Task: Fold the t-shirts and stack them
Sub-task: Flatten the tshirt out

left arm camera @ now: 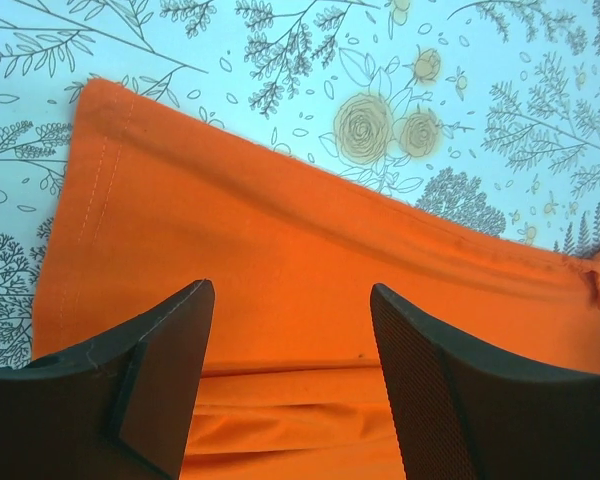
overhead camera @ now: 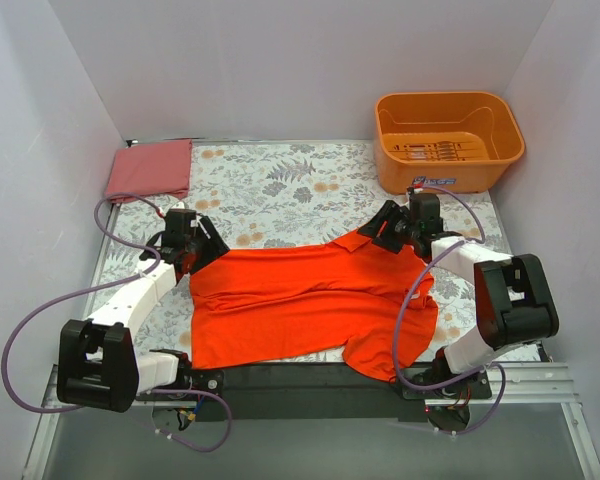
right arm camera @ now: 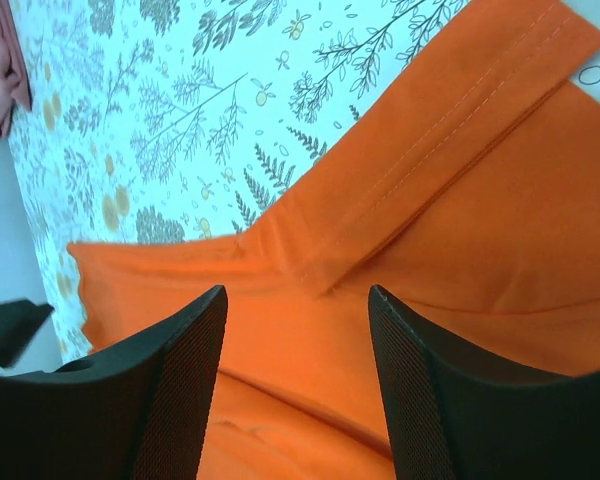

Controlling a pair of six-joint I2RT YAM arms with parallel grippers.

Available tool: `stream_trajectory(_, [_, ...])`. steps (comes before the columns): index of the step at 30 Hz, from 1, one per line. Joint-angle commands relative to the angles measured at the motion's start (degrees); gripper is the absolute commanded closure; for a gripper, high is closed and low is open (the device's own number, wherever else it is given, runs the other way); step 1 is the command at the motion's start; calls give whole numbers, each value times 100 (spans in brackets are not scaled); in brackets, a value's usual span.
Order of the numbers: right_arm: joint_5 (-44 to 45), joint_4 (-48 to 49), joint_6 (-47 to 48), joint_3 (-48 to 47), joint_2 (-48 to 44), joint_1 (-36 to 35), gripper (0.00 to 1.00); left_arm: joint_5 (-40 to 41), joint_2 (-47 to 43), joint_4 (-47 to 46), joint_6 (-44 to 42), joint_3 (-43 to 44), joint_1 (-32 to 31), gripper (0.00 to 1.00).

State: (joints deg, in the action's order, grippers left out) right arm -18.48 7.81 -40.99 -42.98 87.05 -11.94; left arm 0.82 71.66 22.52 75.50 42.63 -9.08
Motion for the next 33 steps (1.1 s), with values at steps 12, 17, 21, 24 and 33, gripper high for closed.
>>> stream_trajectory(12, [846,950,-1218,18,787,-203,34,155,-354,-785,-343,-537,-94,36])
stream_trajectory(17, [776,976,-1227,-70,981,-220,35,103,-337,-776,-326,-528,-94,36])
stream_trajectory(21, [767,976,-1315,-79,1078,-238,35,59,-337,-776,-326,-545,-94,36])
stream_trajectory(24, [758,1003,-1359,-61,1130,-238,35,59,-319,-776,-317,-537,-94,36])
stream_trajectory(33, [591,1099,-1438,-334,1218,-291,35,24,-284,-776,-326,-537,-94,36])
